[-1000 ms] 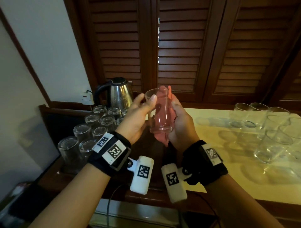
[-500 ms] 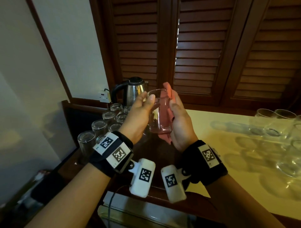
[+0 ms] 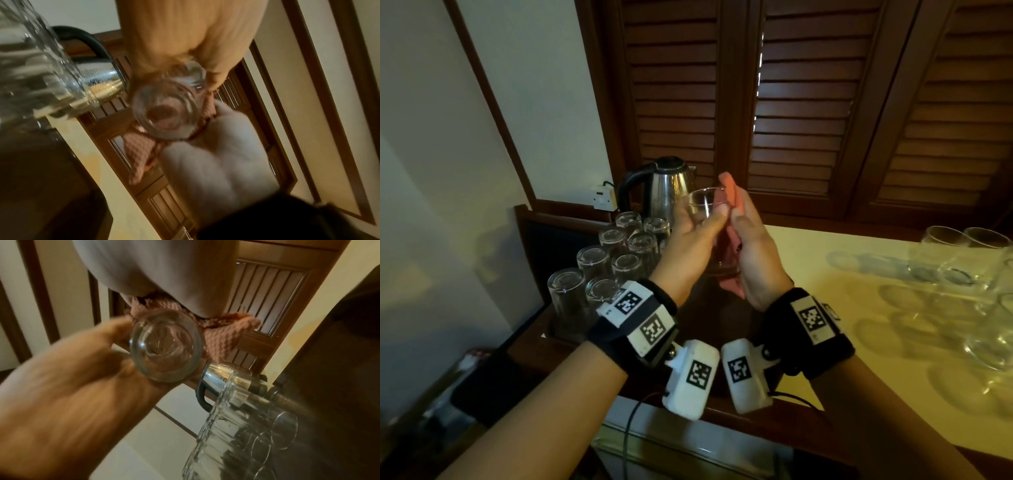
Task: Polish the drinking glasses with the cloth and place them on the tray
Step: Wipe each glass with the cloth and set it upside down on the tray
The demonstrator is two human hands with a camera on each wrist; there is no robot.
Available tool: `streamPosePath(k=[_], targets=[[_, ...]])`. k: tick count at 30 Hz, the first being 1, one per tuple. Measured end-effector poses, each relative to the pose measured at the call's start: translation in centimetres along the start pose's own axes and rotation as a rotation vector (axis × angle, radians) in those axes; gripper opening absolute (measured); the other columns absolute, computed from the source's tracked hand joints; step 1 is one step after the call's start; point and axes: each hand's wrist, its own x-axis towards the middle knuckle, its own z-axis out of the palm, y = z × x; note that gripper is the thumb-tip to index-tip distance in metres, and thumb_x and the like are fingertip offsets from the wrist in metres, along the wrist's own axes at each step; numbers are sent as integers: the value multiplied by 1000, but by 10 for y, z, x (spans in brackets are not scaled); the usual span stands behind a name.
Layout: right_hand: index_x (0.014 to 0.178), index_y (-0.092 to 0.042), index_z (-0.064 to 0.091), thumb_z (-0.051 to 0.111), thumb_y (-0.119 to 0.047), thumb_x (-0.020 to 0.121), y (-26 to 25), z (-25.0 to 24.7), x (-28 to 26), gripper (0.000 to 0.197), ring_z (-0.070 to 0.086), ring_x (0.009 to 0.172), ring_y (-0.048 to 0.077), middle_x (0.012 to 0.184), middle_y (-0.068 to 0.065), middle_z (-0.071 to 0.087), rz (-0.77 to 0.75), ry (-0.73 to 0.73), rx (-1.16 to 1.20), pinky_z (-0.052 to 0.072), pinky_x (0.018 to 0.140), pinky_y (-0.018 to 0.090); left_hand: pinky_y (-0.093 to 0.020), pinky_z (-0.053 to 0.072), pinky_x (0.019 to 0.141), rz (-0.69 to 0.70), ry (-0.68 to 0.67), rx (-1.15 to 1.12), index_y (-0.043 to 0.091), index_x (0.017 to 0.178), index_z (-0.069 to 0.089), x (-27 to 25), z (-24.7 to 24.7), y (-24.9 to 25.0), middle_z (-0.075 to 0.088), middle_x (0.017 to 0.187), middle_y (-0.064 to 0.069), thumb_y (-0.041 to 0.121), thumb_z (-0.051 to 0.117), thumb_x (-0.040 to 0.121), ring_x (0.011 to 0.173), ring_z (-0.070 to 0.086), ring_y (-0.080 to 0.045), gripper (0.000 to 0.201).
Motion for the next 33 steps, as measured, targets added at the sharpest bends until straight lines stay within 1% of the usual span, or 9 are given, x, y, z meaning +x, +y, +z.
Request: streamPosePath(k=[2,6,9,13,19,25,27,30,33], targets=[[148,-50,38,41,-51,99,3,1,-1,49,46,139,25,155,-1,45,11,-17,-15,38,110,63,-14,53,76,24,26,-8,22,148,38,0,3,-4,63,122,9,40,61,96,103,63,0,60],[148,-17,47,33,-31,107,1,-5,-10,45,59,128,30,137,14,62,74,-29,372,54,94,43,-42,52,101,-23,-64,-162,16,134,57,-3,-5,-1,67,126,-12,56,51,88,115,66,-23,62],[151,-22,41,29,-30,108,5,-10,-10,46,61,126,26,138,10,62,39,-3,320,56,92,41,-31,57,89,23,8,-30,18,139,51,-2,-4,-4,68,123,-6,46,47,97,109,69,-16,50],[153,-43,33,35,-40,103,13,-6,-12,51,44,143,26,156,2,44,-27,-19,117,37,113,58,-11,51,69,34,4,32,20,147,37,-4,5,-6,62,112,11,31,47,104,91,65,9,46],[151,-16,42,32,-34,107,3,-14,-16,49,63,123,30,135,15,63,83,7,448,55,92,44,-36,56,94,-72,-76,-138,18,130,60,-13,6,5,70,121,-8,55,46,89,111,68,-21,57],[154,-49,27,37,-49,99,8,-7,-18,56,40,144,22,163,-5,30,-36,6,-40,35,111,65,-14,50,74,-31,-19,-8,23,136,45,-12,11,7,61,113,10,31,53,101,99,61,3,36],[151,-48,34,37,-49,102,11,-6,-19,49,43,142,24,159,-2,39,16,-1,61,34,110,68,-11,52,68,-5,-31,-6,22,130,53,-12,11,5,65,107,9,35,58,98,87,66,8,35],[148,-19,48,34,-33,108,3,-9,-25,45,61,125,30,133,13,65,130,51,453,52,95,48,-36,54,97,-53,-87,-63,18,121,65,-16,8,7,73,113,-5,52,57,86,103,70,-12,49],[150,-19,45,31,-29,109,3,-12,-23,44,64,121,28,135,13,64,94,67,417,59,87,41,-41,51,102,-71,-13,-20,22,130,59,-15,8,8,69,121,-1,46,55,93,110,67,-13,44]])
